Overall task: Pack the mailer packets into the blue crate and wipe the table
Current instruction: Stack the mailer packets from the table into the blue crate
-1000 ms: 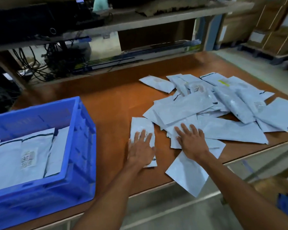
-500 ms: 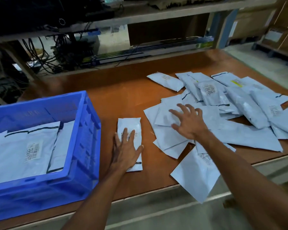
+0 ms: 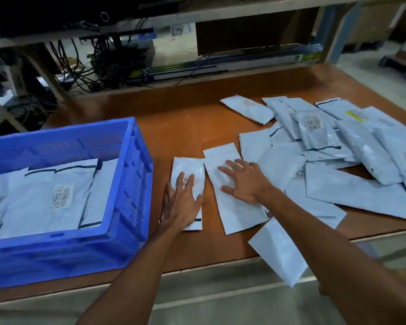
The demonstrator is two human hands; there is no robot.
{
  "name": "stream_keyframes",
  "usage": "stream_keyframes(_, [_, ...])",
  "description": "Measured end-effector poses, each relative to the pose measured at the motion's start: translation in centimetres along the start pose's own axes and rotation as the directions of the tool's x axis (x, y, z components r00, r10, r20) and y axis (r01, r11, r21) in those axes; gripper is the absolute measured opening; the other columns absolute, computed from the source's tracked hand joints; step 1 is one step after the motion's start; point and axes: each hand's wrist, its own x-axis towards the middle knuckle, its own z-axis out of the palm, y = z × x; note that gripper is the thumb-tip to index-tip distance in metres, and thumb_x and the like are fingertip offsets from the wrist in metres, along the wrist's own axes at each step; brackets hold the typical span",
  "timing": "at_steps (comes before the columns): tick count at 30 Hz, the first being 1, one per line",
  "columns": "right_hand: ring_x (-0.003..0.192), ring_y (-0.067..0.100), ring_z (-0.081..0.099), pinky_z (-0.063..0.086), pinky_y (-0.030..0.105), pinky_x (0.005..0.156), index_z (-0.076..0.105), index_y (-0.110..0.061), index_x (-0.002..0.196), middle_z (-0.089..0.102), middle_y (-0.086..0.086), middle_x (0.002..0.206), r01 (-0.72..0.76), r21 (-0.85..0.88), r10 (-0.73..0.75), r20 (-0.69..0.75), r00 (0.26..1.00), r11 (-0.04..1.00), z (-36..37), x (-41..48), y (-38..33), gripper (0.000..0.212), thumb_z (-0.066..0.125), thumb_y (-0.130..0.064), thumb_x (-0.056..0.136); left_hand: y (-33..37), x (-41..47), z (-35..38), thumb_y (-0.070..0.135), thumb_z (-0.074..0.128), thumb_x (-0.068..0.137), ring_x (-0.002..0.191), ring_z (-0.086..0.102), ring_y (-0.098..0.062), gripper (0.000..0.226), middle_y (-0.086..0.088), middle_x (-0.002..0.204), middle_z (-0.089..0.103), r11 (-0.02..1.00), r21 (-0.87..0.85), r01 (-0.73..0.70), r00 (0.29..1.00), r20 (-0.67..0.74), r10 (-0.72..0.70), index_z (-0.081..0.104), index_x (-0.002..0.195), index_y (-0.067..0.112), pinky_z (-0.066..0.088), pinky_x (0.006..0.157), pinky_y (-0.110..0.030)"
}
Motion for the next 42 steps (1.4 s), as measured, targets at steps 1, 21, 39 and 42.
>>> stream_keyframes(1, [0.151, 0.025, 0.006, 0.008, 0.051, 0.121, 0.012, -0.043, 0.153, 0.008, -0.003, 0.165, 0.02, -0.015, -0.019, 0.037, 0.999, 1.0, 1.3, -0.6, 0.1, 0.067, 0.02, -0.072, 0.093, 0.0, -0.2, -0.2, 0.058, 0.038, 0.096, 0.149, 0.002, -0.036, 0.07, 0.008, 0.165, -0.002, 1.0, -0.009, 0.006, 1.0, 0.016, -0.006, 0.011, 0.156, 0.035, 0.015, 0.119, -0.051])
stream_keyframes(21, [0.152, 0.028, 0.002, 0.005, 0.043, 0.122, 0.005, -0.018, 0.157, 0.003, 0.004, 0.165, -0.166, -0.001, 0.166, 0.0, 0.986, 0.986, 4.3, -2.6, -6.6, 0.053, 0.022, -0.028, 0.107, 0.2, -3.9, -1.5, 0.046, 0.035, 0.101, 0.142, 0.017, -0.04, 0.063, -0.005, 0.163, 0.012, 0.994, 0.105, -0.021, 1.0, 0.007, 0.02, 0.015, 0.157, 0.025, 0.018, 0.116, -0.053])
stream_keyframes(39, [0.144, 0.038, 0.026, 0.032, 0.048, 0.113, 0.032, -0.019, 0.15, 0.027, -0.003, 0.16, 0.176, 0.228, -0.048, -0.477, 0.878, 0.958, -16.7, 4.7, -30.8, 0.045, 0.03, -0.028, 0.106, -17.6, -4.3, -28.2, 0.043, 0.033, 0.102, 0.133, 0.024, -0.046, 0.057, -0.008, 0.162, 0.011, 0.994, 0.07, 0.078, 0.923, -0.382, -0.046, 0.02, 0.154, 0.024, 0.021, 0.11, -0.055])
stream_keyframes(42, [0.12, 0.045, 0.044, 0.048, 0.057, 0.089, 0.042, -0.015, 0.134, 0.043, 0.007, 0.146, 0.202, 0.124, -0.15, -0.339, 0.929, 0.972, -13.5, 6.7, -34.9, 0.033, 0.036, -0.022, 0.102, -22.0, -4.4, -26.2, 0.042, 0.033, 0.103, 0.135, 0.022, -0.048, 0.057, -0.009, 0.162, 0.01, 0.983, 0.093, 0.161, 0.959, -0.248, -0.134, 0.018, 0.154, 0.023, 0.02, 0.111, -0.055])
